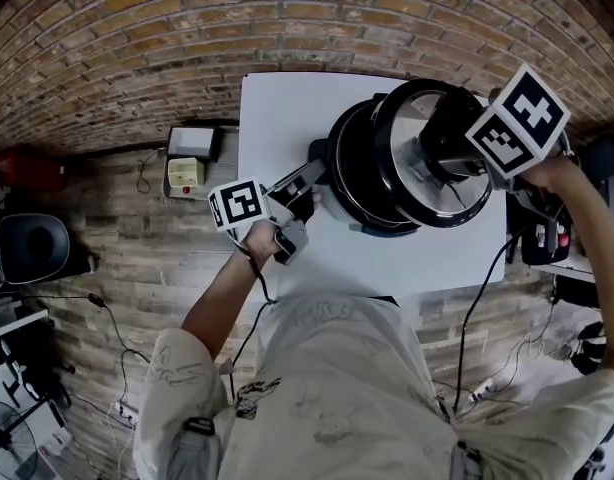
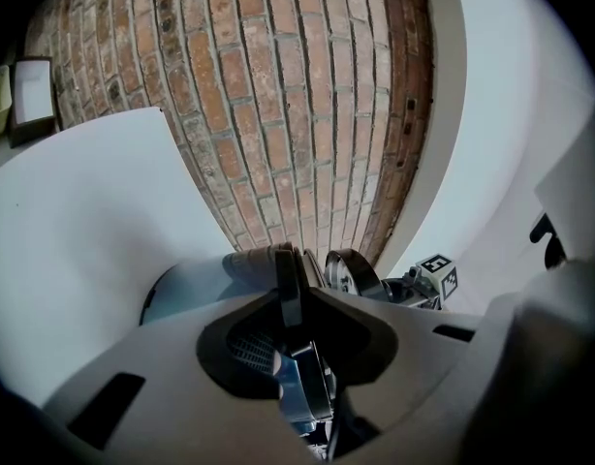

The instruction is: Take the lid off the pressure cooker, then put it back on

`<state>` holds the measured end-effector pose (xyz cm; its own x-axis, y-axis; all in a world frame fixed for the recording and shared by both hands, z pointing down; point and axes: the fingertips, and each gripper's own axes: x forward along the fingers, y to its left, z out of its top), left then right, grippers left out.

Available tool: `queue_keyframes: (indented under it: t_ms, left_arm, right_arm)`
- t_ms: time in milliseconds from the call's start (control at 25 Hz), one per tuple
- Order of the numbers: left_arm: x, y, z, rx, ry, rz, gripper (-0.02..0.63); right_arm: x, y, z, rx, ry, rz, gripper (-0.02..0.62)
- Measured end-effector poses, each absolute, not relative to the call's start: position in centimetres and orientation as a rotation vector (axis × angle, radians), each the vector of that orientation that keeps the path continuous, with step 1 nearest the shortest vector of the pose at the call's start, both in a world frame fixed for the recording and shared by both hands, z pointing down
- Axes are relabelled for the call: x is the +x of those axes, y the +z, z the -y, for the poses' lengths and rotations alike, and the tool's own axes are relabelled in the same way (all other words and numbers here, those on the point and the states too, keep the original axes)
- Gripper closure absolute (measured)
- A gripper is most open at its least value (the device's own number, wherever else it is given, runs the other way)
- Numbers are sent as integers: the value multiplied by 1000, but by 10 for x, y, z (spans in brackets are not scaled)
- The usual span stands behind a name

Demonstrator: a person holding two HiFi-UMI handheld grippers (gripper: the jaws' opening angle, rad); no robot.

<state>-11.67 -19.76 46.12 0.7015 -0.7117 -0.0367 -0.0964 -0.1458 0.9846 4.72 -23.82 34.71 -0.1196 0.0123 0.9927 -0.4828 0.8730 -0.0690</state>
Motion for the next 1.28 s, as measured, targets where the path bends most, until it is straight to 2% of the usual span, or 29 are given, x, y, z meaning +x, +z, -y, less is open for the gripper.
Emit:
queue_keyframes:
  t_ms: [640, 800, 920, 1280]
  left_arm:
    - [-129, 472, 197, 1637, -620, 850, 454]
    - [-131, 475, 198, 1611, -644, 879, 460]
    - [-133, 476, 197, 1594, -657, 895, 505]
    - [-136, 472, 197, 1577, -715, 932, 509]
  right_arm:
    - [146, 340, 215, 484, 572, 1666, 304]
    - [170, 346, 208, 502, 594, 1668, 304]
    - [188, 350, 200, 511, 630, 1673, 304]
    - [238, 367, 181, 546, 702, 1675, 304]
